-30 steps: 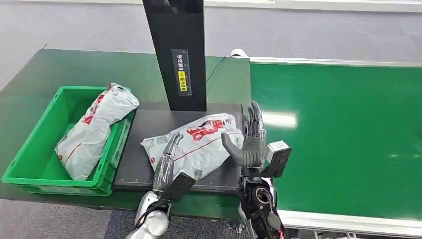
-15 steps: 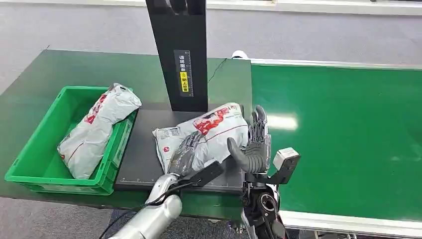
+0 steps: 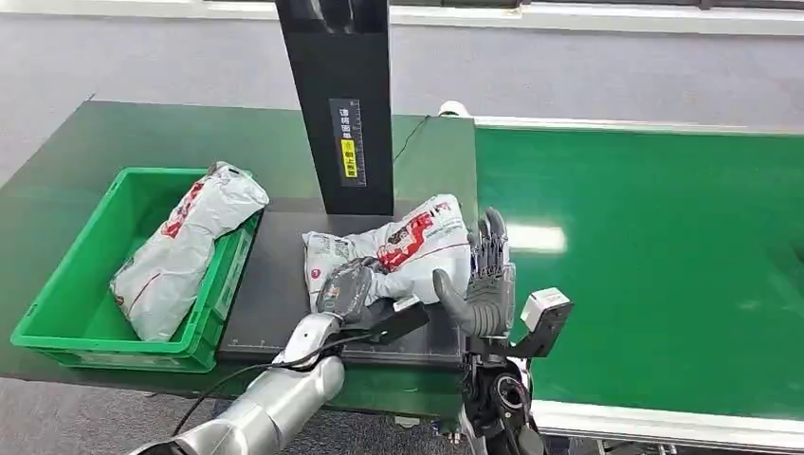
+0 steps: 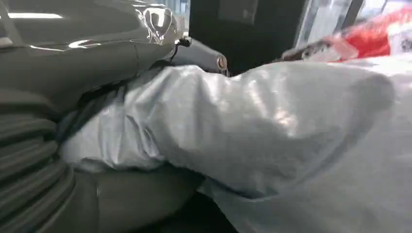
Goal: Moved the parcel from conveyor to table for the left to box.
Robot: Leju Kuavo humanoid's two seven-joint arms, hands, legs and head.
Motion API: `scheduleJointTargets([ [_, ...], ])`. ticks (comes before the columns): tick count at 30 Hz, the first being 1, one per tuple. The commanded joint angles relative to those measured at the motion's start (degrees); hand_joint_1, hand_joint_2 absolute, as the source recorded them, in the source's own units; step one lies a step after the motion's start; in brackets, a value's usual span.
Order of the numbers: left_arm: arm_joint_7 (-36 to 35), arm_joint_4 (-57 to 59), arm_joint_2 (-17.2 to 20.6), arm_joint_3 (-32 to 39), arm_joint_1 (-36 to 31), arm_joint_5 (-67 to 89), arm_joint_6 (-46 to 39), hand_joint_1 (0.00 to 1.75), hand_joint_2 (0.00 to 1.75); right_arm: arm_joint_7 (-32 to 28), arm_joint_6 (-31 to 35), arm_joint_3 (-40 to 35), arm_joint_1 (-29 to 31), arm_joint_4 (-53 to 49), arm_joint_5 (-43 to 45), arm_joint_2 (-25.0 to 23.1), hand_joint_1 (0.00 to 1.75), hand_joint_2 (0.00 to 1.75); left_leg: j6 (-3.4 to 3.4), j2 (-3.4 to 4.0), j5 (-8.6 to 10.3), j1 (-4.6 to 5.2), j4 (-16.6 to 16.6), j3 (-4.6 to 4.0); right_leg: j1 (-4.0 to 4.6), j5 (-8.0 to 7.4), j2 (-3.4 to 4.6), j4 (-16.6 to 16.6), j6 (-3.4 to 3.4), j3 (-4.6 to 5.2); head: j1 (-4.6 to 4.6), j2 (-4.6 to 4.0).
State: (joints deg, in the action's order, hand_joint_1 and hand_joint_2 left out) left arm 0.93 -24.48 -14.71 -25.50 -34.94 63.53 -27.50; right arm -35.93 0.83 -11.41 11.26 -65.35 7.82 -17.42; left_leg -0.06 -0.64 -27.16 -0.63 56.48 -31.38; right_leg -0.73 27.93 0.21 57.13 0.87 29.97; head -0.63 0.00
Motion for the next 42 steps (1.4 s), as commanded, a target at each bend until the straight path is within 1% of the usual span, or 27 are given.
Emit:
scheduleJointTargets([
  [1,12.57,-5.57,1.04,8.96,4.98,-8.27,-7.35,1.75,1.75,-0.07,0.25,0.55,-0.85,2.15,-0.46,1.75,0.00,1.75,0.01,0.07,0.01,0.00,-0.03,-0.16,0.00,-0.02,0.04,-0.04,-0.01,0.18,0.00,0.00],
  [2,17.41,-10.57,0.83,10.81,6.79,-12.61,-8.91,1.75,1.75,-0.16,0.54,0.61,-0.94,2.20,-0.66,1.78,0.00,1.75,0.02,0.12,0.05,0.01,-0.08,-0.29,0.00,-0.08,0.07,-0.09,-0.02,0.31,0.00,0.00],
  [3,20.49,-14.74,1.23,11.24,8.43,-15.92,-8.31,1.75,1.75,-0.29,0.82,0.65,-0.99,2.36,-0.71,1.87,0.00,1.75,0.02,0.11,0.02,0.01,-0.04,-0.35,-0.01,-0.05,0.08,-0.05,-0.01,0.37,-0.02,0.00],
  [5,23.45,-24.65,2.35,10.89,12.21,-21.29,-6.51,1.75,1.75,-0.68,1.52,0.80,-1.21,2.48,-0.65,2.15,0.00,1.75,0.02,0.19,0.03,0.00,-0.06,-0.56,0.01,-0.08,0.15,-0.08,-0.03,0.62,0.00,0.00],
  [6,27.28,-30.05,2.57,11.13,13.96,-27.10,-5.53,1.75,1.75,-0.93,2.16,1.18,-1.57,2.28,-0.57,2.17,0.00,1.75,0.01,0.15,0.01,0.00,-0.01,-0.65,0.01,-0.05,0.14,-0.04,-0.03,0.72,-0.02,0.00],
  [7,27.58,-34.35,3.85,10.03,15.26,-29.59,-4.33,1.75,1.75,-1.04,2.35,1.26,-2.16,1.71,-0.51,2.45,0.00,1.75,0.01,0.12,0.02,-0.01,0.00,-0.81,0.01,-0.05,0.11,-0.02,-0.02,0.88,-0.02,0.00],
  [8,28.80,-37.47,4.06,10.15,16.18,-32.24,-4.01,1.75,1.75,-1.08,2.51,1.49,-2.39,1.56,-0.46,2.49,0.00,1.75,0.01,0.15,0.02,0.00,-0.02,-0.91,0.01,-0.06,0.12,-0.05,-0.04,0.99,-0.02,0.00],
  [10,30.68,-44.89,5.86,9.73,18.32,-38.11,-1.87,1.75,1.75,-1.09,2.62,1.80,-2.85,1.38,-0.40,2.80,0.00,1.75,0.00,0.15,-0.01,-0.02,0.02,-1.05,0.03,-0.03,0.14,-0.01,-0.03,1.11,0.00,0.00],
  [11,32.35,-49.15,6.49,10.02,19.48,-41.96,-0.66,1.75,1.75,-1.08,2.60,2.06,-3.08,1.33,-0.39,2.86,0.00,1.75,0.01,0.20,-0.03,-0.03,0.04,-1.11,0.04,-0.03,0.16,-0.01,-0.04,1.17,-0.02,0.00],
  [13,33.10,-56.82,8.27,10.48,21.97,-46.22,1.29,1.75,1.75,-1.14,2.71,2.39,-3.58,0.87,-0.49,2.93,0.00,1.75,0.00,0.21,-0.01,-0.02,0.03,-1.24,0.02,-0.05,0.20,0.02,-0.03,1.32,0.00,0.00],
  [14,32.76,-59.37,8.65,10.81,22.84,-46.73,1.49,1.75,1.75,-1.17,2.72,2.57,-3.77,0.58,-0.54,2.87,0.00,1.75,0.00,0.32,-0.05,-0.02,0.03,-1.25,0.03,-0.04,0.29,0.02,-0.05,1.35,-0.02,0.00],
  [15,34.34,-62.92,8.88,11.40,24.29,-48.52,1.88,1.75,1.75,-1.25,2.76,2.95,-4.20,-0.06,-0.67,2.74,0.00,1.75,-0.01,0.29,-0.04,-0.03,0.04,-1.28,0.04,-0.04,0.27,0.02,-0.05,1.36,0.00,0.00],
  [17,35.15,-68.66,9.31,13.13,26.87,-49.52,1.46,1.75,1.75,-1.13,2.68,3.46,-4.67,-0.83,-0.94,2.68,0.00,1.75,-0.01,0.30,-0.05,-0.02,0.05,-1.30,0.03,-0.02,0.27,0.04,-0.05,1.42,-0.02,0.00],
  [19,35.43,-71.33,9.72,14.32,28.21,-49.94,1.01,1.75,1.75,-1.03,2.49,3.80,-4.73,-1.01,-1.16,2.58,0.00,1.75,0.00,0.22,-0.03,-0.01,0.05,-1.36,0.01,-0.03,0.21,0.04,-0.04,1.44,0.00,0.00],
  [20,35.40,-71.54,9.90,14.49,28.30,-50.07,1.20,1.75,1.75,-1.02,2.46,3.83,-4.72,-1.01,-1.19,2.56,0.00,1.75,0.00,0.35,-0.06,-0.03,0.05,-1.32,0.04,-0.03,0.31,0.03,-0.06,1.44,-0.02,0.00],
  [22,36.62,-72.83,9.59,18.41,29.10,-52.47,-0.05,1.75,1.75,-1.00,1.70,3.98,-5.13,-1.58,-1.77,2.22,0.00,1.75,0.00,0.22,-0.02,0.00,0.03,-1.35,0.00,-0.02,0.19,0.04,-0.04,1.45,-0.02,0.00],
  [24,37.05,-73.09,9.41,21.72,28.99,-54.83,0.06,1.75,1.75,-0.94,1.32,3.94,-5.50,-2.21,-2.17,2.05,0.00,1.75,0.00,0.23,-0.01,-0.02,0.03,-1.35,0.02,-0.02,0.20,0.03,-0.05,1.44,-0.02,0.00],
  [27,36.92,-71.39,10.21,27.73,27.84,-58.60,3.49,1.75,1.75,-0.73,0.82,3.99,-5.36,-2.13,-2.57,1.90,0.00,1.75,-0.02,0.27,0.00,-0.02,0.00,-1.33,0.02,-0.04,0.23,0.02,-0.07,1.43,-0.02,0.00],
  [29,35.41,-67.22,10.34,33.35,25.95,-58.44,3.66,1.75,1.75,-0.66,0.27,3.79,-5.30,-1.99,-2.74,1.85,0.00,1.75,-0.02,0.26,0.01,-0.02,-0.02,-1.30,0.03,-0.04,0.21,0.01,-0.08,1.40,-0.02,0.00],
  [31,34.48,-63.64,10.84,36.18,24.47,-57.56,3.83,1.75,1.75,-0.60,-0.19,3.48,-5.48,-2.18,-2.76,1.85,0.00,1.75,-0.03,0.27,0.03,-0.02,-0.06,-1.25,0.02,-0.05,0.22,-0.02,-0.09,1.36,-0.02,0.00],
  [33,32.08,-56.25,12.57,40.19,21.28,-56.18,2.94,1.75,1.75,-0.59,-0.57,2.95,-5.76,-2.54,-2.75,1.81,0.00,1.75,-0.03,0.25,0.05,-0.02,-0.09,-1.24,0.02,-0.06,0.18,-0.03,-0.10,1.34,-0.02,0.00],
  [34,32.19,-50.95,13.95,42.08,19.00,-55.73,3.73,1.75,1.75,-0.59,-0.61,2.64,-5.86,-2.70,-2.76,1.84,0.00,1.75,-0.04,0.20,0.08,-0.02,-0.11,-1.21,0.02,-0.06,0.14,-0.04,-0.10,1.31,0.02,0.00],
  [35,30.21,-44.85,15.45,43.72,16.33,-53.67,2.95,1.73,1.75,-0.58,-0.69,2.32,-5.98,-2.73,-2.72,1.96,0.00,1.75,-0.03,0.09,0.08,0.02,-0.11,-1.18,-0.03,-0.02,0.07,-0.01,-0.07,1.28,-0.02,0.00],
  [36,31.80,-39.38,16.68,44.95,13.88,-53.16,3.72,1.64,1.75,-0.57,-0.71,2.12,-6.06,-2.76,-2.68,2.06,0.00,1.75,-0.04,0.13,0.12,0.02,-0.18,-1.13,-0.02,-0.05,0.07,-0.06,-0.11,1.25,0.02,0.00],
  [37,30.36,-35.97,17.74,44.65,12.50,-53.39,6.47,1.57,1.75,-0.54,-0.76,2.15,-6.16,-2.81,-2.56,2.10,0.00,1.75,-0.05,0.06,0.11,0.00,-0.13,-1.17,-0.01,-0.03,0.02,-0.02,-0.09,1.26,0.00,0.00],
  [38,29.85,-29.02,19.28,45.41,9.16,-50.83,6.40,1.57,1.75,-0.54,-0.80,2.16,-6.46,-3.13,-2.52,2.22,0.00,1.75,-0.06,0.04,0.15,0.00,-0.16,-1.15,0.00,-0.05,-0.01,-0.04,-0.11,1.26,0.00,0.00],
  [42,28.70,-19.12,20.76,45.51,4.66,-46.42,5.85,1.55,1.75,-0.45,-0.91,2.27,-7.46,-4.47,-2.46,2.08,0.00,1.75,-0.09,-0.13,0.17,-0.07,-0.06,-1.24,0.06,0.00,-0.17,0.03,-0.09,1.32,0.02,0.00],
])
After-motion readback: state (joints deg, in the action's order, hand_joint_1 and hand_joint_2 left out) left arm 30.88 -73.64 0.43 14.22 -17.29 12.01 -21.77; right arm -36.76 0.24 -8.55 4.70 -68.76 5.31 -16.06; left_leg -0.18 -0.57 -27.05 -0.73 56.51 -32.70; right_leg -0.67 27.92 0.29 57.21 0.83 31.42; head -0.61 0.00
